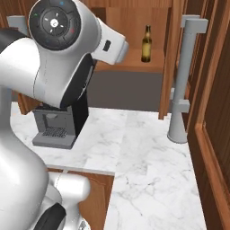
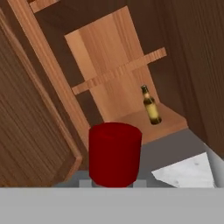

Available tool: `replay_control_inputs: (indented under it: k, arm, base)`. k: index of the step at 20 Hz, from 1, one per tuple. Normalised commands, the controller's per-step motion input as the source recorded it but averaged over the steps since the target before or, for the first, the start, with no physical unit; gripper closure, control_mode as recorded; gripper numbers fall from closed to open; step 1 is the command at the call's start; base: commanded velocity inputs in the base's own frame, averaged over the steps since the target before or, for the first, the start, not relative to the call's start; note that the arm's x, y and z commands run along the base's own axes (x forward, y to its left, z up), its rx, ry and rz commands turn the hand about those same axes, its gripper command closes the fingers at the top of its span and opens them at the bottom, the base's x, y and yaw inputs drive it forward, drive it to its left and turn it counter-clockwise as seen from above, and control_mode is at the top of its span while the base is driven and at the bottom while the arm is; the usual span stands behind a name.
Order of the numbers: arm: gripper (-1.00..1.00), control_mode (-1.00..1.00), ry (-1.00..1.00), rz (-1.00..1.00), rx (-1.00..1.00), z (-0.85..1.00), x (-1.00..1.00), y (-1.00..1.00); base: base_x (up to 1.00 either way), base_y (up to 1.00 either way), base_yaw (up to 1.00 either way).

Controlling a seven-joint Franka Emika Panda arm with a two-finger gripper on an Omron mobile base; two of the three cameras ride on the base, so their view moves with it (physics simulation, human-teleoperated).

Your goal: Sort all alcoholic drinks to one cabinet, and non-alcoholic drinks to the other.

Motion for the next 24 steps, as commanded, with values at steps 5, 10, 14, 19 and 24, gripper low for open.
replay_control_inputs:
  k: [5, 10, 14, 19, 24]
  arm:
    - [1.0, -1.0, -0.02, -0.05, 0.04, 0.0, 0.76, 0.0]
    - [1.0, -1.0, -0.02, -0.01, 0.06, 0.0, 0.66, -0.11]
    - [1.0, -1.0, -0.03, 0.0, 0.04, 0.0, 0.56, -0.23]
    - [1.0, -1.0, -0.06, 0.1, 0.0, 0.0, 0.59, -0.23]
    - [1.0, -1.0, -0.11, 0.17, 0.0, 0.0, 0.49, -0.02]
  base:
    - [0.0, 0.0, 0.0]
    - [0.0, 0.0, 0.0]
    - [0.0, 0.0, 0.0]
    - [0.0, 0.0, 0.0]
    - [0.0, 0.0, 0.0]
